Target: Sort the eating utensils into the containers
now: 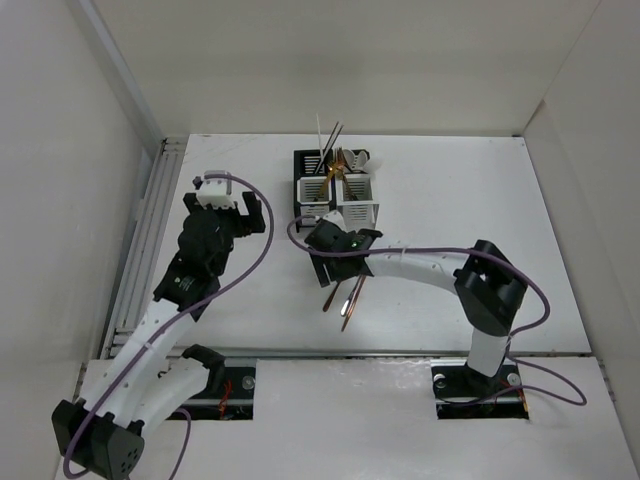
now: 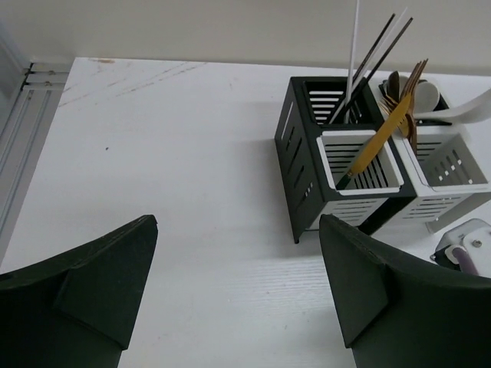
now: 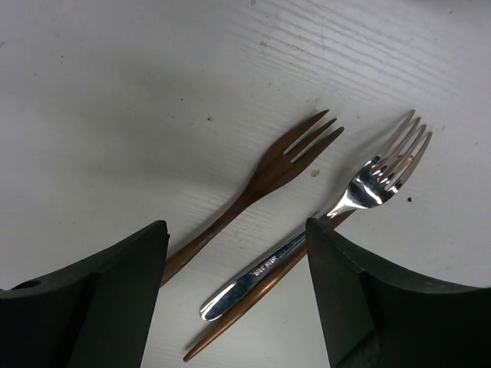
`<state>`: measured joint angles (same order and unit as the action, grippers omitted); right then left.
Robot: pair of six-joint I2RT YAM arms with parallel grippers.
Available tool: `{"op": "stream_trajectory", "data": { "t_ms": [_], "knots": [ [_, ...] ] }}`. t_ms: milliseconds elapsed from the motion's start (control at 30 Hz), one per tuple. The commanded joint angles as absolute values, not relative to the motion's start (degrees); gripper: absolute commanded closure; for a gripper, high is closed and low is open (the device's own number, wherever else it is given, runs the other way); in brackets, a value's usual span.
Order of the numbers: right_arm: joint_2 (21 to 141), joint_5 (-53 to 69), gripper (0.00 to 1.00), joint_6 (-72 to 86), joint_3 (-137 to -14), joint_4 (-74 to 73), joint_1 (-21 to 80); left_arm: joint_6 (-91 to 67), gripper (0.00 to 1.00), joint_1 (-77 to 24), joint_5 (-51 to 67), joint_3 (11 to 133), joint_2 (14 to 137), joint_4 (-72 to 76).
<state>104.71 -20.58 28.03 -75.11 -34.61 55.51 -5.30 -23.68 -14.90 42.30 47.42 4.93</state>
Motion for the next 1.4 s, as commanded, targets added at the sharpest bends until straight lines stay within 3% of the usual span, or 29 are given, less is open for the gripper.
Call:
{"op": "stream_trajectory", "data": {
  "t_ms": [0, 200, 567, 867, 1000, 1367],
  "knots": [
    [104.1, -17.5, 0.23, 34.4, -75.8, -35.2, 55.0, -7.6, 0.16, -22.7, -14.3, 40.9, 43.5, 6.3],
    [109.6, -11.3, 0.41, 36.7, -77.0, -33.2, 55.0, -8.1, 0.16, -22.7, -14.3, 37.9, 40.7, 6.9],
    [112.1, -11.8, 0.47, 40.8, -74.8, -33.2, 55.0, -9.2, 0.13, -22.7, -13.8, 35.6, 38.6, 8.4],
    [114.0, -9.9, 1.00, 38.1, -74.7, -31.1, 53.8, -9.2, 0.11, -22.7, -16.5, 35.1, 37.5, 9.1],
    [116.1, -9.4, 1.00, 33.4, -75.5, -28.9, 53.8, -8.7, 0.11, -22.7, -17.1, 35.1, 37.5, 9.1],
    [102.8, -6.3, 1.00, 18.1, -74.1, -12.5, 53.8, -7.0, 0.11, -20.5, -17.6, 35.6, 38.6, 10.6]
  ]
}}
